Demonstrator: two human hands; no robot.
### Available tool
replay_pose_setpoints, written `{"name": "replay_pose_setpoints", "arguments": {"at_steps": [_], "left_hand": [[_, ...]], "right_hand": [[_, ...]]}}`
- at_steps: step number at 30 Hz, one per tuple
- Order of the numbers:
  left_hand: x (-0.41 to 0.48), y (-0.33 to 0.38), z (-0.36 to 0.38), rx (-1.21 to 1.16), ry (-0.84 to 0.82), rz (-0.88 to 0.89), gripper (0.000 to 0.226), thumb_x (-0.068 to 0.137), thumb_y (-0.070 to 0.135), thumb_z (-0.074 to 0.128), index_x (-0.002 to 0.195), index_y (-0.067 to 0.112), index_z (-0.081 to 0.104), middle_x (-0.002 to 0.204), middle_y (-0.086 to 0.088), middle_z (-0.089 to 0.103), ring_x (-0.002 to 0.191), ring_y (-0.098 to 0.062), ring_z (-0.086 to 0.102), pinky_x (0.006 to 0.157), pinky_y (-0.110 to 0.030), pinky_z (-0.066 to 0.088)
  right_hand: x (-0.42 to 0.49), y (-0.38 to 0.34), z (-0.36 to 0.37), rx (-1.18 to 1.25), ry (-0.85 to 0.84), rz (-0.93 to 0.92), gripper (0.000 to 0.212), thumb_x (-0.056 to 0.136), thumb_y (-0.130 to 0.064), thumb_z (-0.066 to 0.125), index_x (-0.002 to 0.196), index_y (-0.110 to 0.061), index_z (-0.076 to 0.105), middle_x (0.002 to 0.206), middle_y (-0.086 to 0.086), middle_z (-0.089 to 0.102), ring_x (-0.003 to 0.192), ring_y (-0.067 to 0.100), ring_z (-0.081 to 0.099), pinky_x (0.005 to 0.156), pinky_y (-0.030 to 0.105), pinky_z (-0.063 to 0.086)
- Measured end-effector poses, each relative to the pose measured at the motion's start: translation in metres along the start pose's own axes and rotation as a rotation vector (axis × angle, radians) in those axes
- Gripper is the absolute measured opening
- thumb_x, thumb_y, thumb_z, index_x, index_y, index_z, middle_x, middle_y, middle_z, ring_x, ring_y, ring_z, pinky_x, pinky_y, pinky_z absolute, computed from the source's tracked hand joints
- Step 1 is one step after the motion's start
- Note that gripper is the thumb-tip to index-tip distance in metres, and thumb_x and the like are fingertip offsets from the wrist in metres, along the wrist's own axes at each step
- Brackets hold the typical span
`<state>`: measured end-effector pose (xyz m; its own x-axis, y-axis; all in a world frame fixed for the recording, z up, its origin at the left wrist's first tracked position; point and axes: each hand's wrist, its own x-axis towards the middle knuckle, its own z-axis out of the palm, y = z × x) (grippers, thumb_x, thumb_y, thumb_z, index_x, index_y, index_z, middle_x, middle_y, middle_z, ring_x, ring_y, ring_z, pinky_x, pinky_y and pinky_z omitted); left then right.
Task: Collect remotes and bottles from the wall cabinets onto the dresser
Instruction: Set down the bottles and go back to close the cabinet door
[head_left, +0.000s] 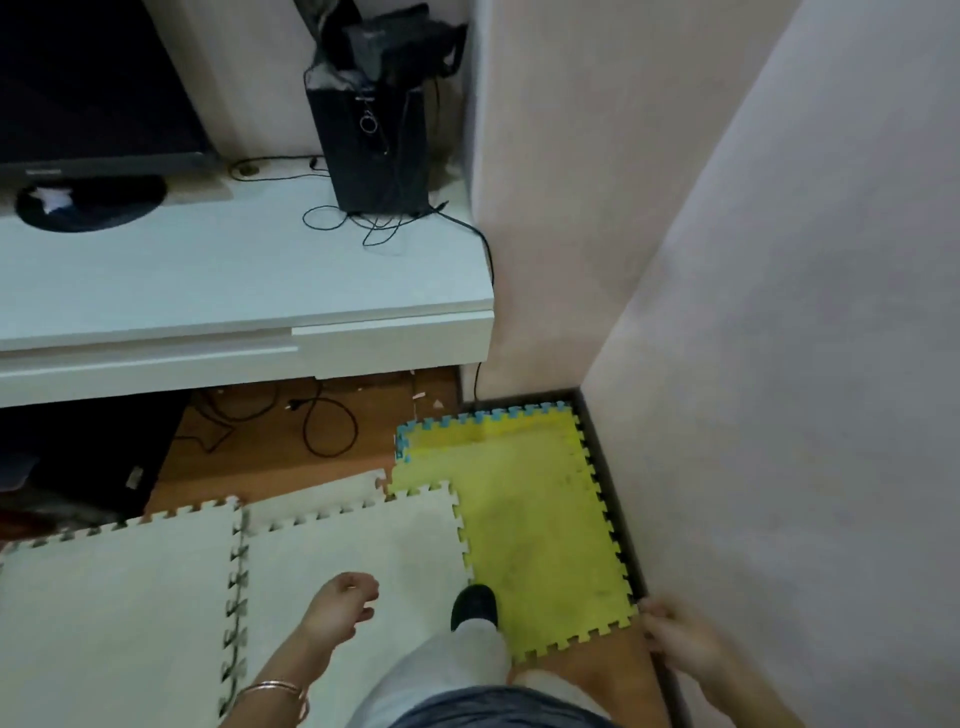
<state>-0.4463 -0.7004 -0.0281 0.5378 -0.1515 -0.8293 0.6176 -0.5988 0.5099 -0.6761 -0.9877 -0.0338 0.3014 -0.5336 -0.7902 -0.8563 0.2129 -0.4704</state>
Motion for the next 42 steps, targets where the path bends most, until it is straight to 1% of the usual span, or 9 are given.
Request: {"name": "replay_pose_setpoints", "arguments": {"at_steps": [5,9,15,20,24,26,31,35,42], "left_hand": [[0.021,0.052,0.010,0.016,-0.035,0.072,0.008,0.093,0.017,0.049,0.093,0.016,0.057,0.106,-0.007,0.060,0.095,-0.024,0.058,0.071,-0.030,0.038],[0.033,0.054,0.009,-0.032,-0.003,-0.017,0.016,0.094,0.022,0.049,0.103,0.013,0.057,0.111,-0.008,0.062,0.098,-0.025,0.059,0.083,-0.033,0.037],[0.038,0.060,0.017,-0.146,0.082,-0.184,0.027,0.091,0.022,0.053,0.112,0.004,0.058,0.106,-0.012,0.061,0.091,-0.026,0.057,0.082,-0.030,0.032],[0.038,0.117,0.033,-0.231,0.118,-0.166,0.018,0.093,0.022,0.050,0.103,0.009,0.058,0.111,-0.012,0.060,0.094,-0.026,0.056,0.083,-0.030,0.032],[0.033,0.186,0.027,-0.241,0.231,0.054,0.012,0.092,0.022,0.051,0.098,0.013,0.058,0.117,-0.012,0.061,0.095,-0.024,0.059,0.083,-0.032,0.036],[0.025,0.228,0.017,-0.222,0.327,0.214,0.015,0.092,0.021,0.053,0.105,0.014,0.058,0.117,-0.012,0.063,0.096,-0.023,0.060,0.081,-0.032,0.040],[-0.032,0.366,-0.024,-0.199,0.467,0.717,0.014,0.090,0.020,0.056,0.091,0.033,0.060,0.108,-0.003,0.067,0.102,-0.017,0.063,0.093,-0.034,0.046],[-0.105,0.473,-0.057,-0.219,0.525,1.161,0.019,0.089,0.013,0.056,0.098,0.030,0.062,0.099,0.012,0.068,0.085,0.012,0.063,0.072,-0.002,0.047],[-0.226,0.595,-0.102,-0.279,0.632,1.756,0.027,0.087,0.008,0.056,0.099,0.033,0.060,0.103,0.008,0.069,0.098,0.002,0.064,0.080,-0.002,0.047]], "right_hand": [[0.011,-0.083,-0.017,0.035,0.007,-0.054,0.021,0.090,-0.019,0.054,0.111,-0.014,0.053,0.104,0.008,0.058,0.074,0.013,0.057,0.057,0.023,0.038],[0.027,-0.110,-0.021,-0.025,-0.055,-0.048,0.021,0.089,-0.018,0.055,0.110,-0.013,0.052,0.094,0.007,0.056,0.067,0.012,0.054,0.054,0.023,0.033],[0.078,-0.142,-0.041,-0.079,-0.106,0.024,0.010,0.091,-0.009,0.053,0.101,-0.007,0.050,0.097,0.012,0.050,0.061,0.013,0.045,0.044,0.018,0.038],[0.112,-0.198,-0.061,-0.177,-0.177,-0.032,0.018,0.091,-0.004,0.049,0.075,-0.012,0.046,0.069,0.006,0.042,0.054,0.013,0.037,0.032,0.010,0.030],[0.129,-0.276,-0.069,-0.264,-0.183,-0.258,0.003,0.086,-0.014,0.057,0.088,-0.012,0.057,0.087,0.004,0.057,0.074,0.018,0.057,0.069,0.024,0.049],[0.124,-0.333,-0.074,-0.282,-0.192,-0.449,0.006,0.089,-0.014,0.057,0.094,-0.016,0.055,0.090,0.001,0.055,0.087,0.019,0.054,0.082,0.026,0.042],[0.048,-0.494,-0.090,-0.149,-0.194,-0.996,0.016,0.090,-0.009,0.056,0.099,-0.021,0.055,0.082,-0.012,0.053,0.080,0.008,0.053,0.070,0.002,0.042],[-0.038,-0.596,-0.113,-0.013,-0.123,-1.423,0.032,0.087,-0.007,0.059,0.086,-0.039,0.055,0.085,-0.013,0.060,0.090,0.013,0.058,0.091,0.025,0.044],[-0.186,-0.710,-0.143,0.224,0.102,-2.006,0.018,0.076,-0.027,0.057,0.085,-0.042,0.058,0.083,-0.024,0.066,0.088,-0.005,0.061,0.089,0.015,0.047]]}}
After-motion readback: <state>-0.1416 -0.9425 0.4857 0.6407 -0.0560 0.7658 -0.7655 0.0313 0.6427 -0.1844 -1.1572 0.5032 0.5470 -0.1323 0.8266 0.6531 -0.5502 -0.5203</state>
